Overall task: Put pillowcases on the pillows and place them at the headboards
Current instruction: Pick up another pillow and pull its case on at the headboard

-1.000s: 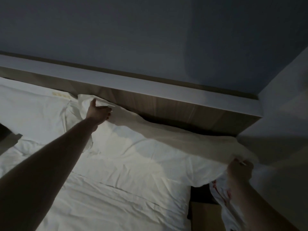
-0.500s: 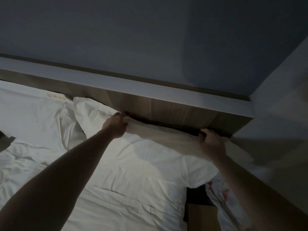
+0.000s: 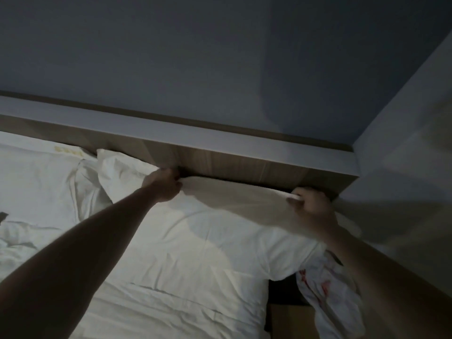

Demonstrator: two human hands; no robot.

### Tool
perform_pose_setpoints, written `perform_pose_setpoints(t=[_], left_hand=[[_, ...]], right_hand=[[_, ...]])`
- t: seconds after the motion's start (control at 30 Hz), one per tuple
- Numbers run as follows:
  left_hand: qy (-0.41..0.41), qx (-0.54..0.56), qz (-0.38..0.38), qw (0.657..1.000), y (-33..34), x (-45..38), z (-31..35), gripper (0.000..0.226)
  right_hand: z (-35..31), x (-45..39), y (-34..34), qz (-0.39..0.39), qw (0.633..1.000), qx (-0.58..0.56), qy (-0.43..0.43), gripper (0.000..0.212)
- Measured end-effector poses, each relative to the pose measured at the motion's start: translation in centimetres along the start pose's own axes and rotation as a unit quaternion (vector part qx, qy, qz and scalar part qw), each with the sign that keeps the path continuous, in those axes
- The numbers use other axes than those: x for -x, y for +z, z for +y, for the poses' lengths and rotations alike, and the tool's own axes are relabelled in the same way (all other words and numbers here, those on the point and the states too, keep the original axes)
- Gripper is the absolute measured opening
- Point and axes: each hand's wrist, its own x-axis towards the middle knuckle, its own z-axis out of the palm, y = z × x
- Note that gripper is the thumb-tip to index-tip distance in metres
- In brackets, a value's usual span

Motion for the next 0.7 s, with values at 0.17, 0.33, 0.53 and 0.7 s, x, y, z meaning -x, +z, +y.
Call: perform_pose_setpoints(t=[0.17,0.33,0.53,0.7], left_hand=[[-0.041,0.027,0.135,0.99,0.1,0.8,1.5,0.027],[-0.04,0.221,0.175,0.959,2.8,4.1,2.8,0.044],[-0.109,0.227,0.21,0.945,7.2,8.3,2.0,0.081],[-0.123,0.195,0.075,0.97,8.4,8.1,1.2,0.085]], right_hand=[[1.8,0.6,1.2,0.175,0.979,-0.101,0.014,0.007],[2.1,1.3,2.1,0.228,0.964,-0.137,-0.011,0.004],[2.7,9.9,5.8,0.164,0.985,-0.051,0.007,0.027],[4.8,12.0,8.4,0.16,0.984,-0.021,0.08,0.065]])
